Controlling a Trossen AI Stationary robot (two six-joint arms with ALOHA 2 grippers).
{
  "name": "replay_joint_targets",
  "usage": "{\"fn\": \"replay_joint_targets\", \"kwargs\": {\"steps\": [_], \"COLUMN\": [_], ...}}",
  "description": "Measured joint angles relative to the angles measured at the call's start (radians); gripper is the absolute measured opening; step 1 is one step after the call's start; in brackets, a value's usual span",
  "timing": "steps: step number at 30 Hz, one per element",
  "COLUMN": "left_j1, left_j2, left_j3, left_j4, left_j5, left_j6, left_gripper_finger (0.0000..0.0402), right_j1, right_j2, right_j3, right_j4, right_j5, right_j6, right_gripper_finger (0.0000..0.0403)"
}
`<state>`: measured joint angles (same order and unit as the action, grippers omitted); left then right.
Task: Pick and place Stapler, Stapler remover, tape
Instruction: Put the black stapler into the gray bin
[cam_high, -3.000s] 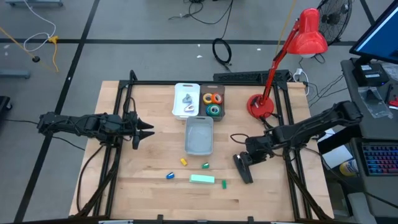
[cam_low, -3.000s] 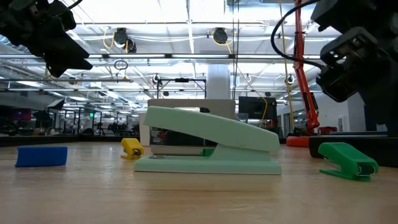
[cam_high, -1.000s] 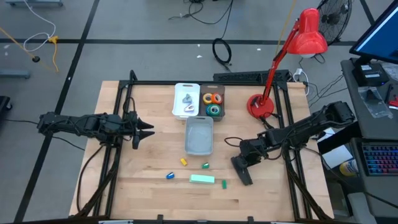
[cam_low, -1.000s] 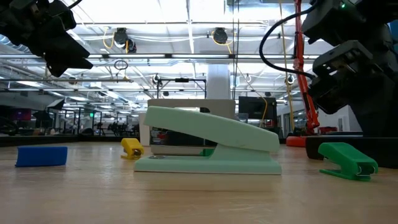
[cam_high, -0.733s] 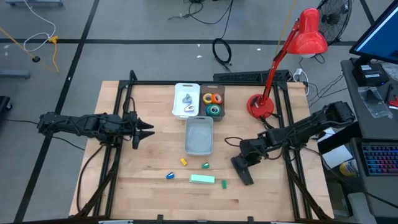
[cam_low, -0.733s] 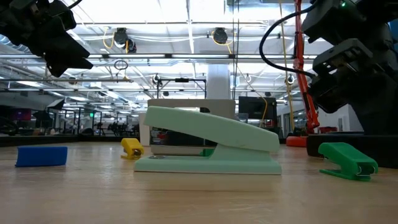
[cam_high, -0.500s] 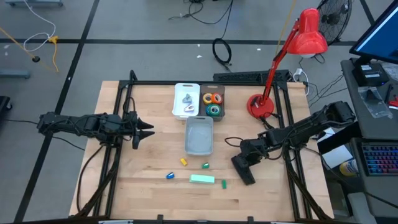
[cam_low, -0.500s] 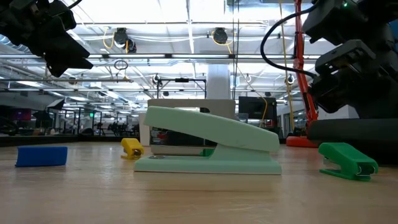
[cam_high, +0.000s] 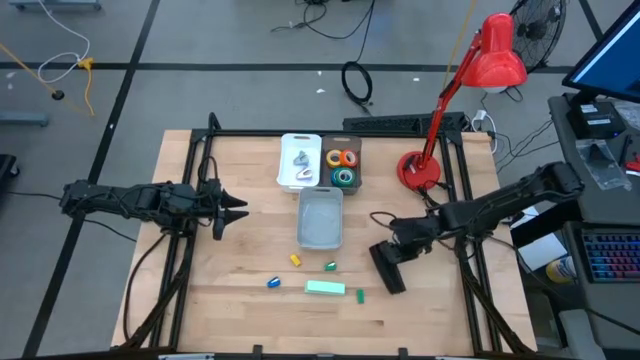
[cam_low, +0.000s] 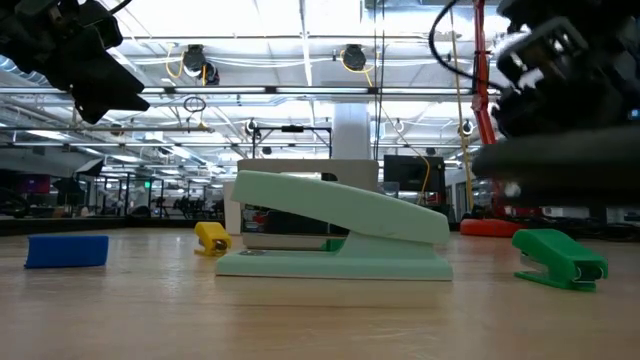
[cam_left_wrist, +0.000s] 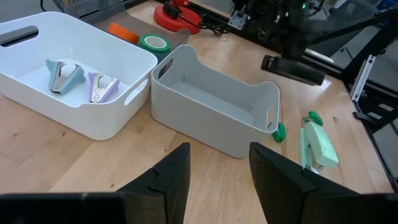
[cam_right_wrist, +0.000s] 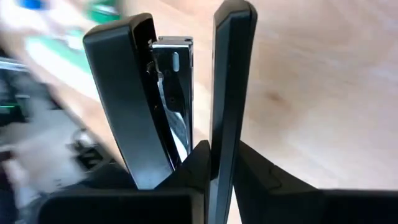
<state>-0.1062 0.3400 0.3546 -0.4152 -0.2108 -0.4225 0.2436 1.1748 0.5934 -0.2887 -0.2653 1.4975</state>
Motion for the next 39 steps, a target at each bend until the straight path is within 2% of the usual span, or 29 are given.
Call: {"fn": "replay_joint_targets", "kwargs": {"steps": [3, 6, 11, 15, 20, 28, 39], "left_j1": [0.0, 0.0, 0.0, 0.0, 0.0, 0.0, 0.0], "left_j2": [0.0, 0.0, 0.0, 0.0, 0.0, 0.0, 0.0], "left_j3": [0.0, 0.0, 0.0, 0.0, 0.0, 0.0, 0.0], "left_j4": [0.0, 0.005, 0.016, 0.029, 0.032, 0.067, 0.069], "left_j5": [0.0, 0.0, 0.0, -0.001, -0.002, -0.003, -0.002], "left_j6": [-0.002, -0.005, -0.005, -0.001, -0.002, 0.007, 0.029], "left_gripper_finger": [0.0166, 0.0166, 0.0166, 0.0166, 0.0166, 0.0166, 0.0166], "right_j1": [0.0, 0.0, -0.027, -0.083, -0.164, -0.265, -0.303], "right_j2": [-0.058, -0.103, -0.121, -0.103, -0.061, 0.071, 0.282], "right_j3": [0.0, 0.001, 0.002, 0.002, 0.006, 0.149, 0.444], "right_j4": [0.064, 0.186, 0.442, 0.633, 0.764, 0.744, 0.388], "right_j5": [0.041, 0.138, 0.267, 0.292, 0.288, 0.223, 0.212], "right_j6": [0.024, 0.033, -0.041, -0.143, -0.231, -0.334, -0.355], "right_gripper_finger": [0.0034, 0.0034, 0.0034, 0.0034, 0.0034, 0.0034, 0.0034]}}
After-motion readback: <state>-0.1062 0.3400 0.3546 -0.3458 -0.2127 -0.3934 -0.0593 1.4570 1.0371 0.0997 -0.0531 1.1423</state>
